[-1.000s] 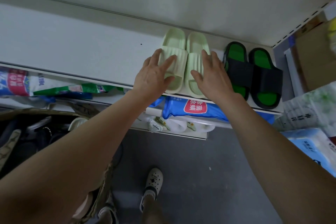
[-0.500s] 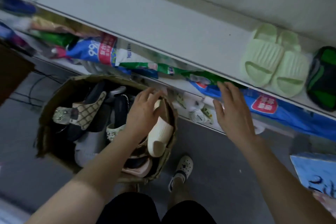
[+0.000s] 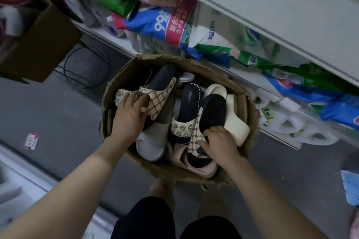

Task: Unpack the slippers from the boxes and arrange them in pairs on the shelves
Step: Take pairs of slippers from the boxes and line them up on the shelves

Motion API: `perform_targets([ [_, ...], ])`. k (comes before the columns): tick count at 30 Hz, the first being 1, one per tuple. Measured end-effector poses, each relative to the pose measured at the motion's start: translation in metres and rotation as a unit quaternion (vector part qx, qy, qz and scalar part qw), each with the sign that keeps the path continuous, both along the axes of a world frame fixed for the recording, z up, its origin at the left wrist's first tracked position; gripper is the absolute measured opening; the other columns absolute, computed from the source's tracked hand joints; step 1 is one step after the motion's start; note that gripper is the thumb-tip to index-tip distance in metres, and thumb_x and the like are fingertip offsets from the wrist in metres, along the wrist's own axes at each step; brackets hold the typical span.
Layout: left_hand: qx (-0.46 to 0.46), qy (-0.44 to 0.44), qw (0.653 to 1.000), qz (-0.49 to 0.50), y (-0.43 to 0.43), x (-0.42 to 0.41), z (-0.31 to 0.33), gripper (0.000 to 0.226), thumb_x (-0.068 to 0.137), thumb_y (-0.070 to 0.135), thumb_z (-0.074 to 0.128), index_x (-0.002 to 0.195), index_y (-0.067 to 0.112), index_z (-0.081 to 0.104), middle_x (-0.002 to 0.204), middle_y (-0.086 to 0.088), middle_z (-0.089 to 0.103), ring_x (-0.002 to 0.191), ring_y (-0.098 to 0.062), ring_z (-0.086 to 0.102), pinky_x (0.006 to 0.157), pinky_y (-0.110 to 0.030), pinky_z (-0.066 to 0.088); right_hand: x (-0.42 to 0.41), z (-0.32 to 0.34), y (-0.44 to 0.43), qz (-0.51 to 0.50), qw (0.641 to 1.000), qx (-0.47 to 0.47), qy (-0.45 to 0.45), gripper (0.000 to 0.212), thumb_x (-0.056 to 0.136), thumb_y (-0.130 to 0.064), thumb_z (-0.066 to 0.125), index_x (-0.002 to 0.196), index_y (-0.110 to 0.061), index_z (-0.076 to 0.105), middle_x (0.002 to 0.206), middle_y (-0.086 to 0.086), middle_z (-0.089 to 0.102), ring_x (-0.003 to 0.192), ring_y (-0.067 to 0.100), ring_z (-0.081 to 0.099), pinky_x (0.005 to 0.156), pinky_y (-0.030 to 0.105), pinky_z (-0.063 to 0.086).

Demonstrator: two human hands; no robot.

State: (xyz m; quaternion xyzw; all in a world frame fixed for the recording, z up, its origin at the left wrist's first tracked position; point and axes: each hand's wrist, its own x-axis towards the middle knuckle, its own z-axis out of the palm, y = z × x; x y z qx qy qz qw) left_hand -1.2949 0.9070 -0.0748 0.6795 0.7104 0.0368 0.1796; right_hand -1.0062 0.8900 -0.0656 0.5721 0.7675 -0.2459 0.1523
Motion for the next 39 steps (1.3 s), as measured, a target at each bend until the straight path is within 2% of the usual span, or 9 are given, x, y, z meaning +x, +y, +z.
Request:
perform_targets([
  [8,-0.075,-0.032,0.997,-0.02,0.036,-0.03,-0.028,0.061,0.094,0.042,0.047,0.149,0.018,0.032,0.151,-0.014,0.036,0.136,-0.036,0.035,0.112,-0.049,0.031,-0.046,-0.015,0.037,0.027,0.992,0.096,0.074,0.036,0.089,-0.027,0.066,0.12,-0.009,0.065,0.119,0.008,0.063,0.12,0.03,0.049,0.097,0.043,0.045],
  [12,-0.063,-0.097,0.993,-0.024,0.043,-0.019,-0.023,0.059,0.089,0.034,0.063,0.141,0.017,0.041,0.148,-0.01,0.038,0.128,-0.032,0.044,0.101,-0.04,0.04,-0.067,-0.035,0.043,0.095,0.995,0.006,-0.035,0.045,0.093,-0.045,0.055,0.124,-0.014,0.064,0.139,0.009,0.051,0.144,0.034,0.023,0.117,0.047,0.016],
  [15,-0.046,-0.144,0.988,-0.006,0.048,-0.016,-0.018,0.044,0.084,0.024,0.07,0.121,0.012,0.05,0.133,-0.007,0.049,0.111,-0.028,0.054,0.083,-0.034,0.042,-0.065,-0.044,0.042,0.115,0.992,-0.011,-0.054,0.043,0.095,-0.046,0.052,0.123,-0.016,0.064,0.135,0.006,0.056,0.145,0.031,0.022,0.118,0.043,0.007],
  [19,-0.023,-0.161,0.987,0.007,0.043,-0.019,-0.016,0.032,0.085,0.02,0.069,0.111,0.01,0.052,0.118,-0.008,0.055,0.099,-0.028,0.057,0.077,-0.036,0.044,-0.057,-0.023,0.048,-0.021,0.993,0.026,0.11,0.026,0.095,-0.027,0.055,0.112,-0.01,0.063,0.115,0.009,0.062,0.124,0.03,0.047,0.106,0.036,0.028],
  [23,0.012,-0.168,0.986,-0.003,0.033,-0.016,-0.008,0.029,0.082,0.019,0.072,0.103,0.009,0.055,0.107,-0.009,0.055,0.091,-0.029,0.057,0.07,-0.035,0.044,-0.045,0.025,0.06,-0.104,0.971,0.039,0.213,0.024,0.097,-0.019,0.053,0.119,-0.015,0.06,0.116,0.0,0.057,0.112,0.018,0.044,0.092,0.028,0.034],
  [28,0.009,-0.182,0.982,-0.052,0.03,0.024,0.004,0.03,0.078,0.021,0.076,0.1,0.014,0.057,0.109,-0.007,0.056,0.089,-0.028,0.058,0.072,-0.033,0.046,-0.023,0.061,0.063,-0.093,0.961,0.16,0.203,0.025,0.091,-0.032,0.052,0.106,-0.016,0.064,0.103,-0.001,0.055,0.104,0.016,0.041,0.085,0.025,0.031],
  [32,0.009,-0.218,0.975,-0.032,0.038,0.039,0.001,0.034,0.089,0.023,0.063,0.121,0.019,0.054,0.127,-0.006,0.051,0.103,-0.028,0.058,0.081,-0.039,0.051,-0.005,0.048,0.058,-0.122,0.97,0.125,0.17,0.025,0.089,-0.036,0.068,0.102,-0.015,0.062,0.1,-0.002,0.051,0.104,0.014,0.037,0.08,0.025,0.027],
  [35,0.004,-0.059,0.998,-0.027,0.048,0.012,-0.013,0.051,0.094,0.022,0.055,0.142,0.016,0.039,0.143,-0.014,0.042,0.127,-0.034,0.044,0.105,-0.045,0.04,0.003,0.021,0.045,-0.128,0.979,0.067,0.142,0.028,0.089,-0.031,0.068,0.108,-0.011,0.062,0.111,0.003,0.05,0.11,0.019,0.044,0.085,0.027,0.033],
  [39,-0.177,0.152,0.971,-0.045,0.056,-0.034,-0.029,0.056,0.101,0.026,0.034,0.152,0.012,0.015,0.153,-0.018,0.027,0.145,-0.038,0.012,0.119,-0.044,0.014,0.009,-0.003,0.025,-0.157,0.976,0.031,0.145,0.022,0.092,-0.025,0.065,0.108,-0.012,0.059,0.126,0.003,0.043,0.114,0.02,0.048,0.092,0.03,0.04],
])
